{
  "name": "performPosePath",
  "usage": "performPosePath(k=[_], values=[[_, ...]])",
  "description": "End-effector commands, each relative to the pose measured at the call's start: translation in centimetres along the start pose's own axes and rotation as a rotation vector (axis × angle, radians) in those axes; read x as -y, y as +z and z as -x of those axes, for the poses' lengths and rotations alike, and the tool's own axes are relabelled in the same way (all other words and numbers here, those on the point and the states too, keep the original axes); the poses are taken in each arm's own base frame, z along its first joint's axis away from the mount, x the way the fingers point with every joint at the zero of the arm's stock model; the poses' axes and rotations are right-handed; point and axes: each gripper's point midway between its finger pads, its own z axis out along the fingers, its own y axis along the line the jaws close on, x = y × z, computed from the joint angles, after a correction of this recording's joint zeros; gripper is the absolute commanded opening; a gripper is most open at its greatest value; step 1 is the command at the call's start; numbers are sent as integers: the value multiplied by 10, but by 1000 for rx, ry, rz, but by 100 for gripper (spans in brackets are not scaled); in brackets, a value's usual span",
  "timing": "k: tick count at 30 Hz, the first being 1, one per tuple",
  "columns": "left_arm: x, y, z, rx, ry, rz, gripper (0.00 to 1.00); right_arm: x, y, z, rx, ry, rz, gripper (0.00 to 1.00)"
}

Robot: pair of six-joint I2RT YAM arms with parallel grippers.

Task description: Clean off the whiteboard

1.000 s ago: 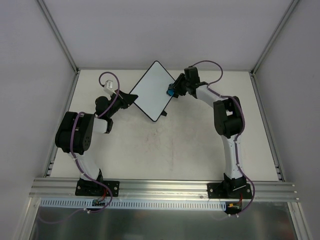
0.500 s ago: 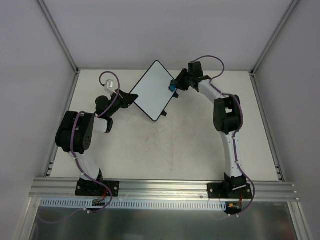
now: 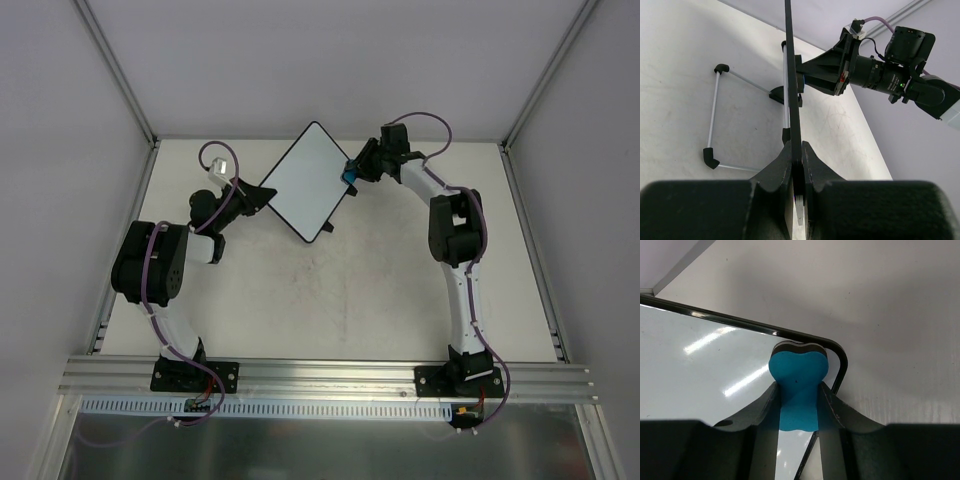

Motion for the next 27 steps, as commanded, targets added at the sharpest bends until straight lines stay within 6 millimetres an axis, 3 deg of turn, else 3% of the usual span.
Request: performPosePath(k=[1, 17, 23, 25, 27], values=[[38, 2, -10, -101, 27, -184, 0, -13, -2, -22, -52, -67, 12, 0], [41, 2, -10, -107, 28, -202, 0, -54, -4, -104, -185, -179, 85, 0], [43, 1, -10, -107, 28, -207, 0, -87, -13, -126, -189, -249, 191, 0], [44, 1, -10, -104, 28, -208, 0, -98, -16, -128, -184, -287, 238, 0], [44, 1, -10, -102, 28, -208, 0, -121, -26, -118, -130, -320, 326, 0]])
